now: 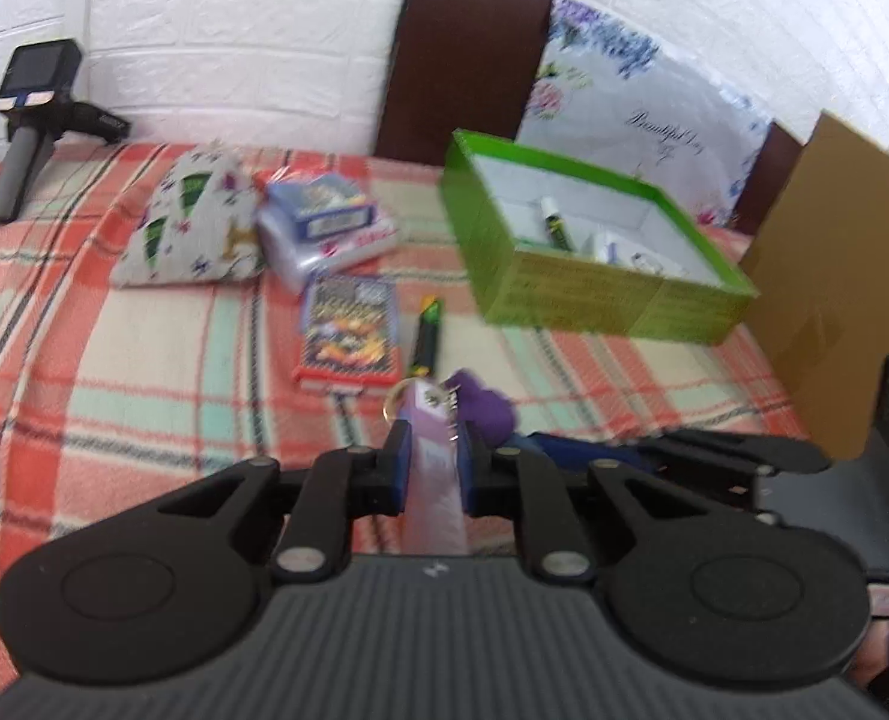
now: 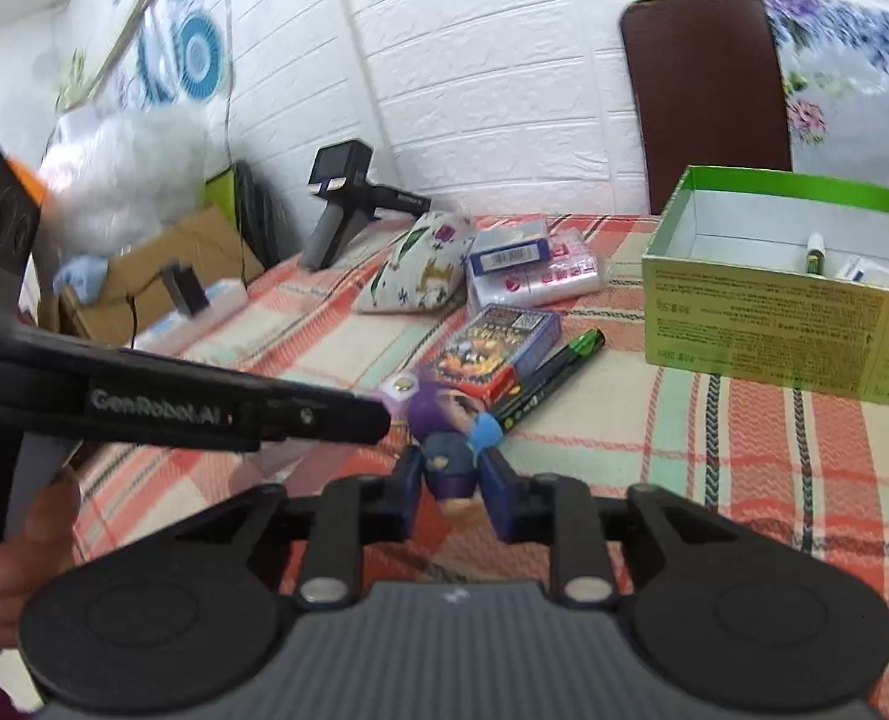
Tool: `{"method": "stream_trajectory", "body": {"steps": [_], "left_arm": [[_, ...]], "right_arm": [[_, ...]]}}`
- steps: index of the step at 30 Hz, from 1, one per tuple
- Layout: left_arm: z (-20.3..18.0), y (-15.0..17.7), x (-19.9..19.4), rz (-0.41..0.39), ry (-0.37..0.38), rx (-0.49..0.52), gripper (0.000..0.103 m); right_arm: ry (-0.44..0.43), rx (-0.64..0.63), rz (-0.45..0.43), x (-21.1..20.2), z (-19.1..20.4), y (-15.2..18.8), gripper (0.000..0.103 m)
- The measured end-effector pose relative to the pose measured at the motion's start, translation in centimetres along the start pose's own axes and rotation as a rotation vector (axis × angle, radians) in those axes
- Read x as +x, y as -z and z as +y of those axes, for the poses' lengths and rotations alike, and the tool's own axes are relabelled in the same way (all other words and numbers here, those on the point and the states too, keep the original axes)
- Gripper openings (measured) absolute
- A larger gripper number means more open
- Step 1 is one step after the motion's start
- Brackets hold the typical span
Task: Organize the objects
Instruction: 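Grasp the purple figure with the right gripper while the left gripper holds the tag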
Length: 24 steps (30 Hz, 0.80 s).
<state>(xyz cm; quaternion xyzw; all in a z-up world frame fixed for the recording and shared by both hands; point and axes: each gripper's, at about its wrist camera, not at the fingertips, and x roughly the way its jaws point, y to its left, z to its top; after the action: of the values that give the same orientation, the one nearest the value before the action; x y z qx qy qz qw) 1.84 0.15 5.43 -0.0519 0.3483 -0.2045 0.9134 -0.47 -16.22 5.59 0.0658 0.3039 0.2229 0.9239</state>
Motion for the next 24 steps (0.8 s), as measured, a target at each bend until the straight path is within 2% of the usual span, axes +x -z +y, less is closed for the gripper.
{"method": "stream_trajectory", "body": {"steps": [4, 7, 9, 11, 12, 14, 15, 16, 18, 21, 24], "left_arm": [[-2.1, -1.7, 0.1, -0.044, 0.035, 0.072, 0.011], [-2.8, -2.6, 0.5, -0.053, 0.061, 0.085, 0.011], [-2.6, -3.0, 0.9, -0.052, 0.047, 0.078, 0.012], [-1.9, -3.0, 1.6, -0.011, 0.013, 0.057, 0.013], [-1.5, -2.9, 2.1, 0.018, -0.007, 0.044, 0.015], [-0.5, -2.1, 2.8, 0.061, -0.032, 0.010, 0.030], [-0.1, -1.6, 3.0, 0.078, -0.044, -0.004, 0.049], [0.1, -1.1, 3.3, 0.093, -0.052, -0.009, 0.058], [-0.1, -0.4, 3.5, 0.123, -0.038, 0.008, 0.058], [-1.6, 0.2, 3.9, 0.145, -0.029, 0.086, 0.060], [-3.2, 1.2, 5.2, 0.199, -0.112, 0.212, 0.058]], "right_arm": [[0.020, 0.001, -0.038, -0.2, -0.3, -0.7, 0.022], [0.039, -0.001, -0.068, -0.6, -0.5, -1.1, 0.022], [0.056, -0.003, -0.079, -0.8, -1.0, -1.3, 0.021], [0.081, 0.001, -0.082, -1.0, -1.8, -1.2, 0.021], [0.098, 0.008, -0.077, -0.9, -2.4, -1.0, 0.021], [0.129, 0.046, -0.048, -0.6, -3.6, -0.4, 0.021], [0.142, 0.066, -0.030, -0.4, -4.2, 0.0, 0.022], [0.150, 0.083, -0.007, -0.2, -4.8, 0.4, 0.022], [0.149, 0.118, 0.028, 0.3, -5.6, 1.4, 0.023], [0.142, 0.113, 0.026, 0.4, -5.7, 1.9, 0.026], [0.142, 0.075, 0.023, 0.5, -5.1, 1.7, 0.038]]}}
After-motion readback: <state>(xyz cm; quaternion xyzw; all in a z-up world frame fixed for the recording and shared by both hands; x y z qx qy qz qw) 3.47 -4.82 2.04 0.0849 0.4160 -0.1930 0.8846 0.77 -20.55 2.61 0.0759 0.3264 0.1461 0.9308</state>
